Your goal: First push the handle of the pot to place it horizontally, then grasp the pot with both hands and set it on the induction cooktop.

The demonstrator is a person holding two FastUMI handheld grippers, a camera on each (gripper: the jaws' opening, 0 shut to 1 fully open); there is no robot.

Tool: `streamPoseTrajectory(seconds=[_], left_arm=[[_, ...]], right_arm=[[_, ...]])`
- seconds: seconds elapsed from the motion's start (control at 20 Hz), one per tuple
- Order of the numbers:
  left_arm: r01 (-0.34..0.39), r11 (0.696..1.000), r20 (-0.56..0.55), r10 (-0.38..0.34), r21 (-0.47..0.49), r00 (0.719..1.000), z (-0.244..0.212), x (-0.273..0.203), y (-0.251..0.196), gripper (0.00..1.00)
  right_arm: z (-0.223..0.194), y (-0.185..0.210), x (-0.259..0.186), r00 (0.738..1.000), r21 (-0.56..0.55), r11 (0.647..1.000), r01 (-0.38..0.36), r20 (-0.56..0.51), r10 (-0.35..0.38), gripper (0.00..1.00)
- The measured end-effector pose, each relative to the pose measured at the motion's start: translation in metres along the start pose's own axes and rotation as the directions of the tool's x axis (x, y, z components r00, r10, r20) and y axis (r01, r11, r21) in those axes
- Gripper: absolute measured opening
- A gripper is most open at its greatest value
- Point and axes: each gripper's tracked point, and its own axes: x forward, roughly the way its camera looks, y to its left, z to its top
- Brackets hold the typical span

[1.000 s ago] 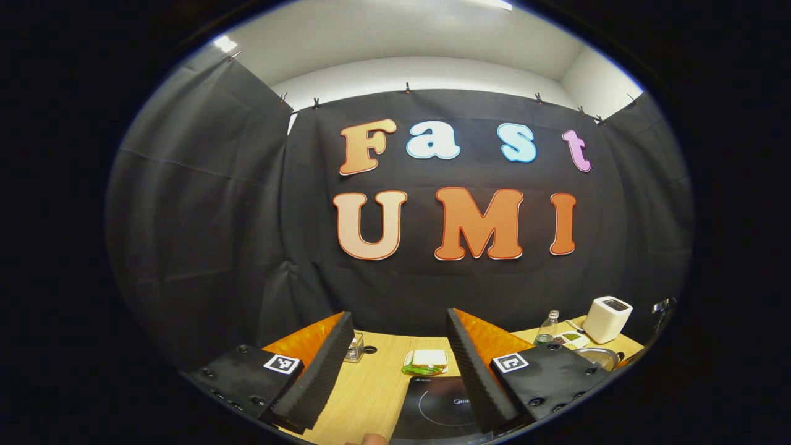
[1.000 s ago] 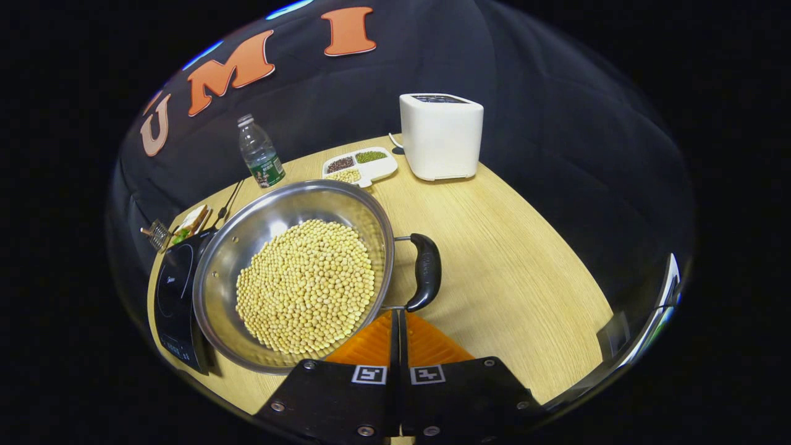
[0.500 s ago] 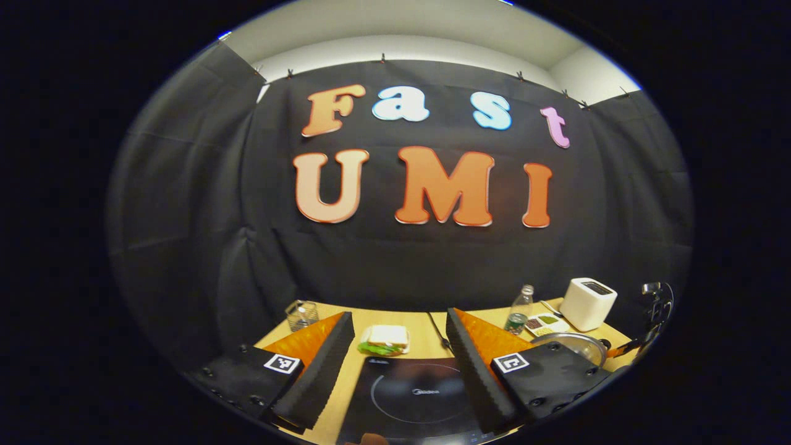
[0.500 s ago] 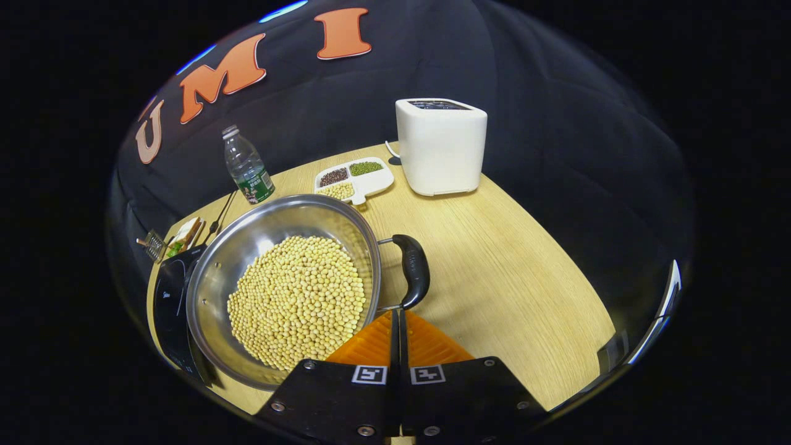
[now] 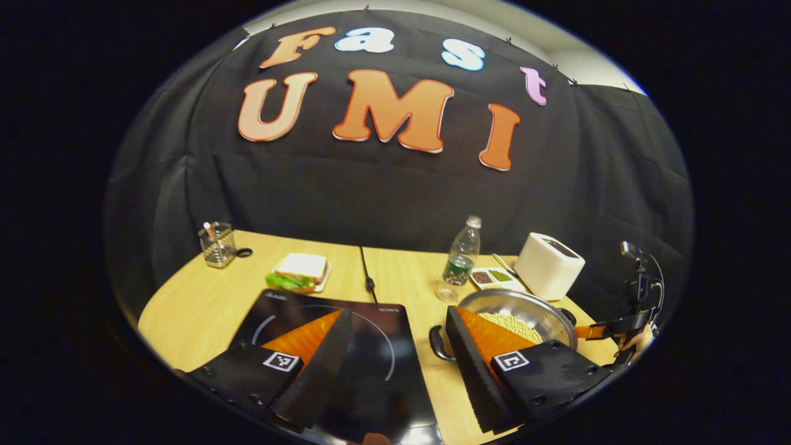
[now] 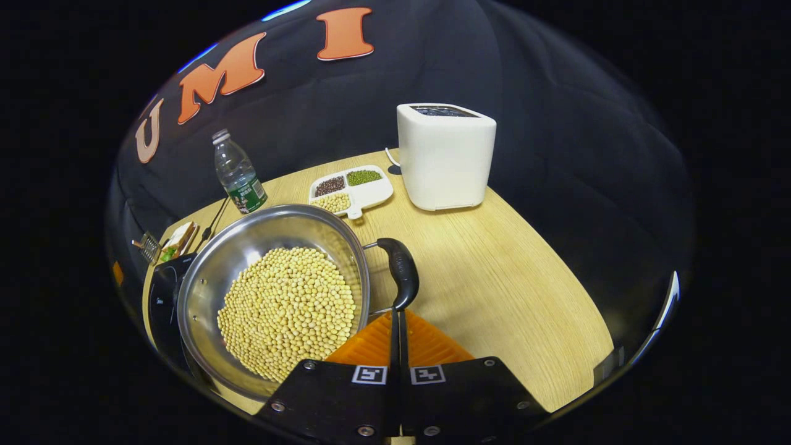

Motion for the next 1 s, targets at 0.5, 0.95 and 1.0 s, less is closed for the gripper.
streamPoseTrajectory(seconds=[0.5, 0.95, 1.0], left_arm=[[-0.003, 0.998, -0.097, 0.009, 0.067, 0.995, -0.052, 0.052, -0.039, 0.99], [0.02, 0.997, -0.201, -0.005, 0.073, 0.98, -0.087, 0.088, -0.057, 0.99], [0.025, 0.997, -0.214, -0.009, 0.071, 0.977, -0.093, 0.093, -0.059, 0.99]], right_arm=[[0.018, -0.016, -0.018, 0.991, 0.024, 1.0, -0.019, 0.13, 0.016, 0.04], [0.047, 0.006, -0.003, 0.97, -0.064, 0.997, -0.048, 0.236, 0.062, 0.75], [0.042, 0.014, 0.005, 0.975, -0.058, 0.996, -0.071, 0.206, 0.081, 0.82]])
